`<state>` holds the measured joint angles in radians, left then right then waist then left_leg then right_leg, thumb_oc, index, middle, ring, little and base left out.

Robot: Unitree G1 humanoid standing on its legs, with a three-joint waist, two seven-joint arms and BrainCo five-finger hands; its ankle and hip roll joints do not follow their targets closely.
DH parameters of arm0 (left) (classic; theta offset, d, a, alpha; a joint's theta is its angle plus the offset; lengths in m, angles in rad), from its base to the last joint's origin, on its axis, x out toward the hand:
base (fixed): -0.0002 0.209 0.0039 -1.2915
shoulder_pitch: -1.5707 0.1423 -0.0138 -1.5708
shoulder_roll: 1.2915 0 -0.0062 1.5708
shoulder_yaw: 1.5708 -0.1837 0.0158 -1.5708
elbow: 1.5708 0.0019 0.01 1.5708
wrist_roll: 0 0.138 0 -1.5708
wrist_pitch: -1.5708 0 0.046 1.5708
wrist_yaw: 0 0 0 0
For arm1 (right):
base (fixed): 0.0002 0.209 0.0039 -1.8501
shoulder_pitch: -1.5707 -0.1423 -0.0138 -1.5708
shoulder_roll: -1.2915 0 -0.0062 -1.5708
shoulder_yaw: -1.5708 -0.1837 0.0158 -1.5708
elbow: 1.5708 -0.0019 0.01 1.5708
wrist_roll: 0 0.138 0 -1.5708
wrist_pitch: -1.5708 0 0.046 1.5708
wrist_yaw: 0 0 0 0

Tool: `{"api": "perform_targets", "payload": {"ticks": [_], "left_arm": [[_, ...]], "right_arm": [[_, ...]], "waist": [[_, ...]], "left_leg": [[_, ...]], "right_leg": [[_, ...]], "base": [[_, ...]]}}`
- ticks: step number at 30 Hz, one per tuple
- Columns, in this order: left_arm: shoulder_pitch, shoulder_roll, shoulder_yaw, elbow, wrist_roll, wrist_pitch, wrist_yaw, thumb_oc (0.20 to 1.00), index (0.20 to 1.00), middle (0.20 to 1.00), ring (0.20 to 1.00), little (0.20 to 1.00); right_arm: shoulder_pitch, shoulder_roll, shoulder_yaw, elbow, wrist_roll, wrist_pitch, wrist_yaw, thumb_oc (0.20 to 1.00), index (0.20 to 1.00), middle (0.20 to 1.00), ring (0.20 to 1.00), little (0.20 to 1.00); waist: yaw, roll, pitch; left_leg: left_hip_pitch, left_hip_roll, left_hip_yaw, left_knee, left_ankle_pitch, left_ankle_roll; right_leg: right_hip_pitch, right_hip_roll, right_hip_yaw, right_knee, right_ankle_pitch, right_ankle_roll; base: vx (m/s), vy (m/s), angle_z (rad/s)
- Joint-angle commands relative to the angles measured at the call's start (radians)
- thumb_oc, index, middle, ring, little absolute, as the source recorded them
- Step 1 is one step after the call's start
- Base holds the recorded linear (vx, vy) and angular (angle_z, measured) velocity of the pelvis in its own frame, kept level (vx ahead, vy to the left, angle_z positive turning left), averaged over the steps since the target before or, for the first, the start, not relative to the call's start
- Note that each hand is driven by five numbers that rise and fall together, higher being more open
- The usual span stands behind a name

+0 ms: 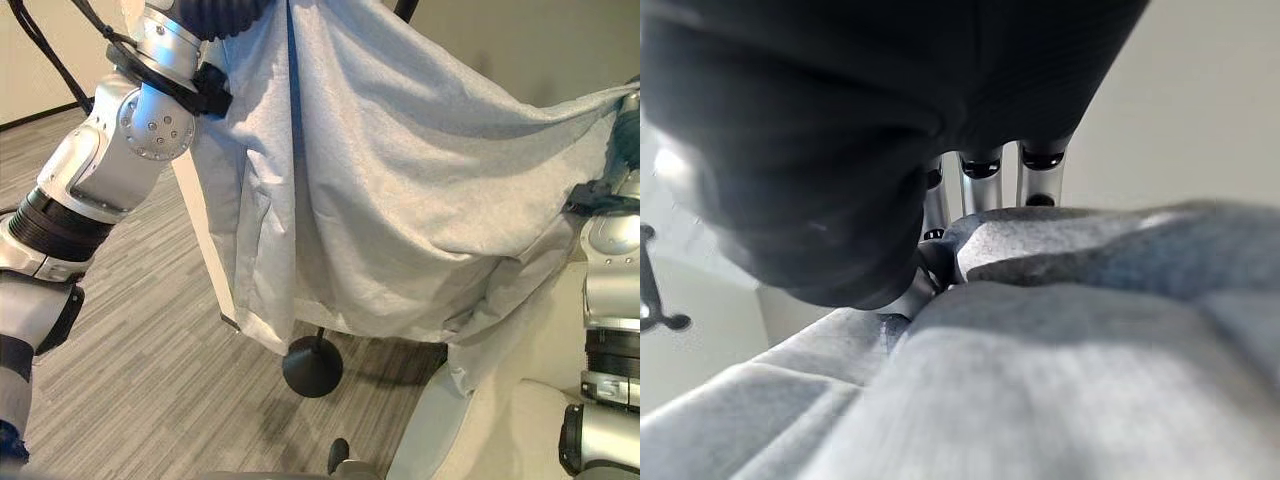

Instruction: Hang the clothes on the sofa on the clothes rack.

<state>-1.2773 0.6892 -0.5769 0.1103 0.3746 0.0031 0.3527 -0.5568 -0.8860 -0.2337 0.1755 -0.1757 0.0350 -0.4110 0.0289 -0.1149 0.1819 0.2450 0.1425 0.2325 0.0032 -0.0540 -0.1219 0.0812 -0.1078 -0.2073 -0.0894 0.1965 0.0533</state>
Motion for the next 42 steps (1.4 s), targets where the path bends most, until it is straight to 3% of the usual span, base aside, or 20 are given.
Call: {"api": "perform_targets", "payload": {"ticks": [1,10,12,19,21,26,33,42], "left_arm": [[-0.194,-0.037,-0.038,0.094,0.020,0.025,0.058,0.200,0.200,0.200,0.200,0.200],[-0.357,-0.099,-0.210,0.359,-0.030,0.021,0.075,0.200,0.200,0.200,0.200,0.200],[-0.417,-0.128,-0.278,0.469,-0.054,0.025,0.077,0.200,0.200,0.200,0.200,0.200],[-0.556,-0.180,-0.423,0.699,-0.110,0.011,0.086,0.200,0.200,0.200,0.200,0.200],[-0.612,-0.198,-0.514,0.794,-0.120,0.012,0.075,0.200,0.200,0.200,0.200,0.200],[-0.687,-0.216,-0.603,0.931,-0.165,0.012,0.073,0.200,0.200,0.200,0.200,0.200],[-0.727,-0.201,-0.631,1.002,-0.200,0.012,0.083,0.200,0.200,0.200,0.200,0.200],[-0.745,-0.185,-0.746,1.162,-0.241,0.012,0.034,0.200,0.200,0.200,0.200,0.200]], "right_arm": [[-0.211,-0.165,0.091,0.039,0.000,-0.012,-0.044,0.200,0.200,0.200,0.200,0.200],[-0.540,-0.265,0.414,0.269,0.019,0.001,-0.044,0.200,0.200,0.200,0.200,0.200],[-0.648,-0.265,0.522,0.364,0.050,-0.001,-0.040,0.200,0.200,0.200,0.200,0.200],[-0.880,-0.226,0.727,0.557,0.099,-0.008,-0.040,0.200,0.200,0.200,0.200,0.200],[-0.957,-0.208,0.797,0.644,0.118,-0.007,-0.038,0.200,0.200,0.200,0.200,0.200],[-1.082,-0.177,0.897,0.818,0.180,-0.008,-0.036,0.200,0.200,0.200,0.200,0.200],[-1.147,-0.174,0.983,0.930,0.214,-0.019,-0.027,0.200,0.200,0.200,0.200,0.200],[-1.202,-0.122,1.087,1.050,0.258,-0.034,0.007,0.200,0.200,0.200,0.200,0.200]], "waist": [[0.036,0.048,0.026],[0.029,0.050,0.044],[0.027,0.052,0.046],[0.021,0.061,0.065],[0.018,0.063,0.073],[0.013,0.065,0.082],[0.016,0.063,0.077],[0.008,0.061,0.077]], "left_leg": [[-0.005,-0.028,-0.021,-0.090,0.051,0.047],[-0.002,-0.028,-0.021,-0.090,0.050,0.046],[-0.003,-0.029,-0.021,-0.090,0.051,0.046],[-0.003,-0.031,-0.022,-0.090,0.050,0.047],[-0.001,-0.030,-0.021,-0.090,0.051,0.048],[0.003,-0.031,-0.020,-0.090,0.050,0.047],[0.003,-0.033,-0.019,-0.090,0.045,0.048],[-0.001,-0.032,-0.015,-0.090,0.039,0.044]], "right_leg": [[0.129,-0.032,-0.064,0.002,-0.081,0.024],[0.132,-0.032,-0.066,0.002,-0.079,0.025],[0.131,-0.032,-0.068,0.002,-0.080,0.024],[0.132,-0.033,-0.072,0.002,-0.084,0.023],[0.132,-0.032,-0.071,0.002,-0.084,0.023],[0.131,-0.031,-0.071,0.002,-0.090,0.022],[0.129,-0.032,-0.070,0.002,-0.093,0.021],[0.115,-0.033,-0.064,0.002,-0.100,0.020]], "base": [[0.00,-0.016,0.04],[0.00,0.000,0.00],[0.00,0.000,0.00],[0.00,0.000,0.00],[0.00,0.000,0.00],[0.00,0.000,0.00],[0.00,0.000,0.00],[0.01,0.008,0.00]]}}
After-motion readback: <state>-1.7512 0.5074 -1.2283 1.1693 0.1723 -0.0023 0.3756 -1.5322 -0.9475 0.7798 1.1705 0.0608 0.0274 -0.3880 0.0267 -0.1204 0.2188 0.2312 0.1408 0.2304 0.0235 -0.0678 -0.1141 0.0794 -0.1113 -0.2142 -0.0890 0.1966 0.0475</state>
